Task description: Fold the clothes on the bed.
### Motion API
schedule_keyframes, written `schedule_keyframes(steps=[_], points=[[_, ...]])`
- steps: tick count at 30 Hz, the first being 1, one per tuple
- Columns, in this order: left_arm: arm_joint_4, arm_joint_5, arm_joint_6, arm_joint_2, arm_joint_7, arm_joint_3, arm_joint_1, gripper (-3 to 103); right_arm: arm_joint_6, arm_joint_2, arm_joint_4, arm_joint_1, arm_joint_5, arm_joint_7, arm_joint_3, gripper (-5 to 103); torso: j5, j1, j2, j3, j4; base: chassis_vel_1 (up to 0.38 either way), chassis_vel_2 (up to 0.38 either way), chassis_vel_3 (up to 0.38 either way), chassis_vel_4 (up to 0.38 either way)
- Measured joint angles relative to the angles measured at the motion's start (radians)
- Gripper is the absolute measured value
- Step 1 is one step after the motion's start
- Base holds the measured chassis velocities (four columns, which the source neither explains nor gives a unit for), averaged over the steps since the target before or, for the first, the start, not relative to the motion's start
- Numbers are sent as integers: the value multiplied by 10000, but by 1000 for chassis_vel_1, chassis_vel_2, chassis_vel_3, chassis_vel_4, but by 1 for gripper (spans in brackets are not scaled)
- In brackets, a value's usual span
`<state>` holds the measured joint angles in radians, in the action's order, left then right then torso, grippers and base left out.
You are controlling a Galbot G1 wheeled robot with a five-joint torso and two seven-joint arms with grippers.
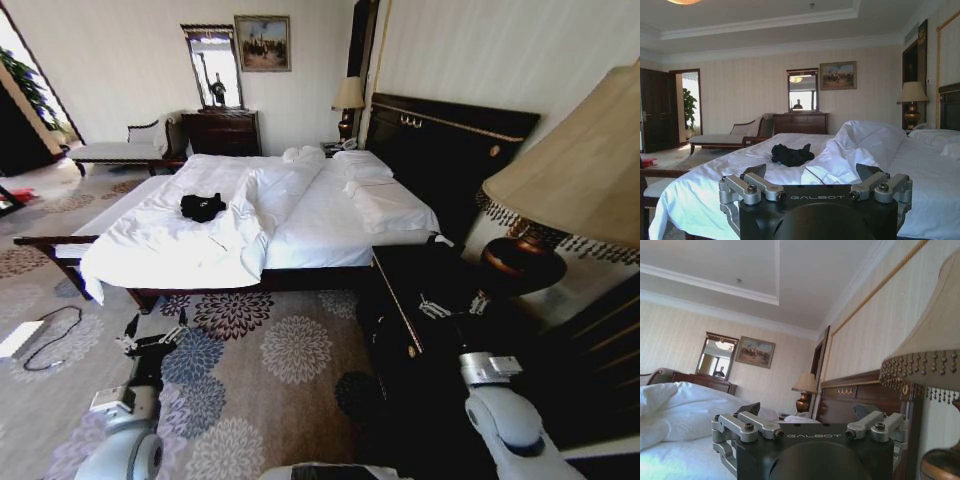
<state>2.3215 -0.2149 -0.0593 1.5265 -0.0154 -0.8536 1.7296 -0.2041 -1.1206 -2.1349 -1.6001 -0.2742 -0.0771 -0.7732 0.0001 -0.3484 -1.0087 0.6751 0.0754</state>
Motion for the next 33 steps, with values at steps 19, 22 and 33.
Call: schedule_keyframes(steps=[19,22,33], points=[[183,353,576,145,160,152,418,100,-1570,-211,585,241,21,949,-84,100,0,0,1,0,-2,0,0,0,0],[212,392,605,146,160,150,452,100,-1565,-288,645,269,24,912,-13,100,0,0,0,0,-2,0,0,0,0],[193,553,731,142,154,157,446,100,-1555,-448,781,281,73,905,157,100,0,1,0,-1,-1,0,0,0,0]])
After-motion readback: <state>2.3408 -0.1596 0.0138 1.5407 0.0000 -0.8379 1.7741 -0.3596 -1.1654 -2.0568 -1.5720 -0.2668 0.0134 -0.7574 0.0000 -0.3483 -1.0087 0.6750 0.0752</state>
